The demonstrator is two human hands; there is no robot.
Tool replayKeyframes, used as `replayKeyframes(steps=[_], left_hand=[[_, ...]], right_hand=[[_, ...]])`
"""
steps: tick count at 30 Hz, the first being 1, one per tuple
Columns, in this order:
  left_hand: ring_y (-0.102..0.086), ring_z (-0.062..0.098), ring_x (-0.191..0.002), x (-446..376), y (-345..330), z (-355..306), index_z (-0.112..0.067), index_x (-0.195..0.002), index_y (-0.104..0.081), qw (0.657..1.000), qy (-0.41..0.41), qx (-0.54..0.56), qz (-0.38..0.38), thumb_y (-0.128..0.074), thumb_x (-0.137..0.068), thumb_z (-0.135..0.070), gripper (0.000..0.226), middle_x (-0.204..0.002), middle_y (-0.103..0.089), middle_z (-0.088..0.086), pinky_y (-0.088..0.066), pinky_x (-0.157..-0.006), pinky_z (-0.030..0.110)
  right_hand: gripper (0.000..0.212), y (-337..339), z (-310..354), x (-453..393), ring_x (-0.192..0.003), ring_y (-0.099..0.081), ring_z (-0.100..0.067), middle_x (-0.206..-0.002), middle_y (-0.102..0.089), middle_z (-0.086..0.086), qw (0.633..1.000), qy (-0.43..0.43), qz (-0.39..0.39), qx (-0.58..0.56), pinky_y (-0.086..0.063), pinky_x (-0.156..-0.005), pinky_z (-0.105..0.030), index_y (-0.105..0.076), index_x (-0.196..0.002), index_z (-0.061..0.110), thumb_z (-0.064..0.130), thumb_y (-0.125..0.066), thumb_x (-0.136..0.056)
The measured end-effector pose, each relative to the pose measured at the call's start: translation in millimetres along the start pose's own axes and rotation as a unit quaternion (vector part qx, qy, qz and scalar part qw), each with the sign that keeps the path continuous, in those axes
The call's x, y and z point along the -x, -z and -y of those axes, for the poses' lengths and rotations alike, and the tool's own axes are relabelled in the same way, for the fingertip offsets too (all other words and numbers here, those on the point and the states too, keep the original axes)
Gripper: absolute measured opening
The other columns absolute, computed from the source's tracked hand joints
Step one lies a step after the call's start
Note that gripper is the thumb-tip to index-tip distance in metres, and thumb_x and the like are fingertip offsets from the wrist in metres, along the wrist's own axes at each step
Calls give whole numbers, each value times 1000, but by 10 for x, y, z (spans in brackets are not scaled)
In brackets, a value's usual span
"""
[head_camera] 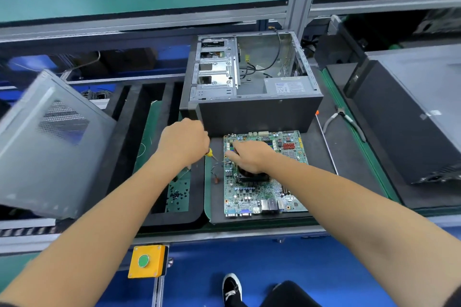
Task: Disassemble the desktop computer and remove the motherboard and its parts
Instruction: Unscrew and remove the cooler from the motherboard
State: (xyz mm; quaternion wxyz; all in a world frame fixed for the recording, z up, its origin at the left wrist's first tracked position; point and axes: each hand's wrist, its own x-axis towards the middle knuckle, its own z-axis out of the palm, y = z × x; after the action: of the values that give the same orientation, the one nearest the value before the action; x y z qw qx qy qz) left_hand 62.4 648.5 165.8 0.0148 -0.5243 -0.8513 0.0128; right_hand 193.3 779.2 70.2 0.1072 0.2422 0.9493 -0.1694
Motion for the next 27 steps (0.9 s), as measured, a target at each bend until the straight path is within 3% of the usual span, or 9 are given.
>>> replayKeyframes(steps=[2, 5, 8, 10, 12, 14, 19, 22, 27], left_hand=[[-47, 22, -56, -22, -105, 130, -12, -59, -41, 996, 38, 58, 47, -53, -86, -24, 32, -65, -50, 5, -36, -53, 28], [-42, 21, -52, -27, -266, 282, -12, -55, -45, 973, 27, 92, 212, -61, -77, -26, 30, -56, -47, 1, -34, -49, 26], [-24, 19, -50, 56, -501, 203, -12, -48, -33, 938, -57, 130, 315, -61, -73, -20, 38, -48, -27, 0, -18, -46, 26], [-29, 19, -52, 105, -677, 85, -12, -58, -38, 931, -73, 149, 324, -60, -75, -21, 29, -54, -32, 1, -20, -48, 27], [-48, 20, -70, 124, -841, -37, -10, -87, -53, 930, -70, 162, 322, -60, -80, -25, 18, -77, -49, 2, -33, -54, 30], [-55, 21, -84, 135, -1000, -126, -11, -106, -50, 936, -68, 173, 298, -61, -83, -31, 32, -94, -55, 1, -40, -60, 31], [-61, 22, -99, 181, -1215, -211, -14, -109, -50, 954, -42, 180, 235, -68, -73, -62, 62, -113, -59, -3, -52, -80, 40], [-61, 21, -92, 182, -1245, -242, -14, -103, -50, 959, -46, 161, 227, -67, -75, -54, 53, -108, -63, 0, -52, -74, 38], [-57, 20, -80, 173, -1234, -248, -15, -94, -49, 963, -56, 148, 218, -66, -76, -52, 44, -90, -59, 0, -46, -63, 34]], right_hand=[[71, 73, -6, 41, -87, -50, -25, -109, -59, -9, 999, 11, 28, -20, -34, -72, -35, -42, -127, 8, 69, -32, -93], [89, 188, 24, 106, -95, -47, -22, -127, -52, -12, 993, 52, 96, 34, -39, -81, -37, -41, -126, 6, 80, -51, -77], [118, 252, 85, 160, -132, -38, -31, -152, -29, -14, 978, 58, 148, 131, -37, -104, -45, -19, -148, 5, 74, -70, -67], [124, 255, 124, 177, -139, -31, -32, -156, -22, -13, 975, 52, 147, 162, -37, -107, -46, -9, -152, 5, 62, -79, -66], [120, 237, 140, 168, -137, -33, -33, -153, -25, -15, 978, 43, 139, 151, -39, -105, -43, -12, -150, 3, 52, -84, -67], [114, 231, 131, 143, -132, -40, -32, -148, -32, -16, 980, 43, 134, 141, -43, -99, -40, -18, -146, 2, 49, -86, -66], [97, 262, 84, 134, -107, -54, -27, -129, -50, -10, 985, 56, 121, 107, -43, -75, -32, -31, -131, 8, 48, -87, -63], [83, 317, 58, 127, -91, -52, -23, -110, -52, -4, 987, 64, 104, 102, -39, -69, -31, -35, -114, 12, 47, -88, -61], [86, 371, 105, 116, -86, -48, -21, -105, -48, -1, 982, 74, 114, 130, -44, -71, -34, -36, -119, 11, 46, -88, -61]])
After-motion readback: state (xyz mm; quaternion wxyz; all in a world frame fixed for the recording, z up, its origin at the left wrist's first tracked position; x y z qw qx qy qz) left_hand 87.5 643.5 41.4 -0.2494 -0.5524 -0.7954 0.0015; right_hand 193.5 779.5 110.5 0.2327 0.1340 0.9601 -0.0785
